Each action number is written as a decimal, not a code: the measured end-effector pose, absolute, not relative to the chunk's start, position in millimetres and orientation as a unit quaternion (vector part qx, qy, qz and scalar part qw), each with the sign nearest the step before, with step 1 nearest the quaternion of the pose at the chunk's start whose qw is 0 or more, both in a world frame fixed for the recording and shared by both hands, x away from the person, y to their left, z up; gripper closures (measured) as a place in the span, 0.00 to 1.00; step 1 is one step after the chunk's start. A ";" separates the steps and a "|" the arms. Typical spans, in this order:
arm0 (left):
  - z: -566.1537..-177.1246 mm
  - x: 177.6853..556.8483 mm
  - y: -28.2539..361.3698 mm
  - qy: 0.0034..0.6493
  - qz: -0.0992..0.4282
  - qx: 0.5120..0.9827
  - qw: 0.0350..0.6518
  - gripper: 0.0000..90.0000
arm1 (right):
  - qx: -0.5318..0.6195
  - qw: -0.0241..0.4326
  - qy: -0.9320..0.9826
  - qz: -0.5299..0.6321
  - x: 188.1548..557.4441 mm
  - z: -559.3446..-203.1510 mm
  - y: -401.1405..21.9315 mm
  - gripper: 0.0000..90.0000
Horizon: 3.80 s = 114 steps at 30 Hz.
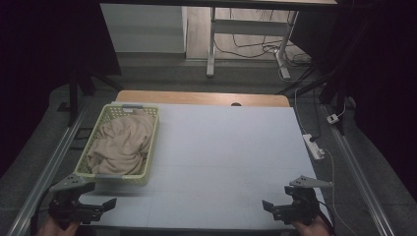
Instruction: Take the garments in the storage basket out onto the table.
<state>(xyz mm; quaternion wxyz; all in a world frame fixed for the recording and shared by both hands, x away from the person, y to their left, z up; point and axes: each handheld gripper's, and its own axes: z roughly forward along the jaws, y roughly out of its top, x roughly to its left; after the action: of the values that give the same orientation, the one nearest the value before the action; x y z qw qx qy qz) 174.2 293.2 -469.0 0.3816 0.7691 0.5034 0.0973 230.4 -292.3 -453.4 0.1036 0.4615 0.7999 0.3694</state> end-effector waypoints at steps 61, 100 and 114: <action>-448.2 330.0 298.8 0.489 0.116 0.796 0.337 0.00 | 0.468 0.085 0.807 0.351 235.3 -456.3 -290.6 0.00; -484.8 390.1 260.4 0.484 0.114 0.851 0.169 0.36 | 0.465 0.083 0.810 0.347 235.3 -456.7 -289.8 0.00; -460.7 390.8 284.4 0.526 0.056 0.814 0.238 0.70 | 0.468 0.080 0.809 0.348 236.5 -457.1 -290.5 0.00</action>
<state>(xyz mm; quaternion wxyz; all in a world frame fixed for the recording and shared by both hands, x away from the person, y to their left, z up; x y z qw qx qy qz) 390.8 284.4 -460.7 0.2382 0.8144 0.5263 0.0557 236.5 -290.5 -457.1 0.0800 0.4677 0.8086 0.3477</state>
